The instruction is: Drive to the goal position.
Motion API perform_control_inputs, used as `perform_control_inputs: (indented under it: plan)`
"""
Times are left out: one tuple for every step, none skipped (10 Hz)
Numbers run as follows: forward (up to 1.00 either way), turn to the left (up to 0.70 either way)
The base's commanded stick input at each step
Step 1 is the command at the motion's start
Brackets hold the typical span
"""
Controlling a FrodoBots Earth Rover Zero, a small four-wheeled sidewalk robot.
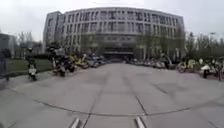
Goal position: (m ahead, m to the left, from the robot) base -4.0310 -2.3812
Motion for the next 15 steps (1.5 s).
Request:
perform_control_inputs:
  plan:
    - [1.0, -0.35]
    - [1.0, -0.35]
    - [1.0, 0.05]
    - [1.0, 0.05]
    - [1.0, 0.05]
    - [1.0, 0.05]
    - [1.0, 0.05]
    - [1.0, -0.09]
    - [1.0, -0.35]
    - [1.0, -0.35]
    - [1.0, -0.35]
    - [1.0, -0.02]
    - [1.0, 0.05]
    - [1.0, 0.05]
    - [1.0, 0.05]
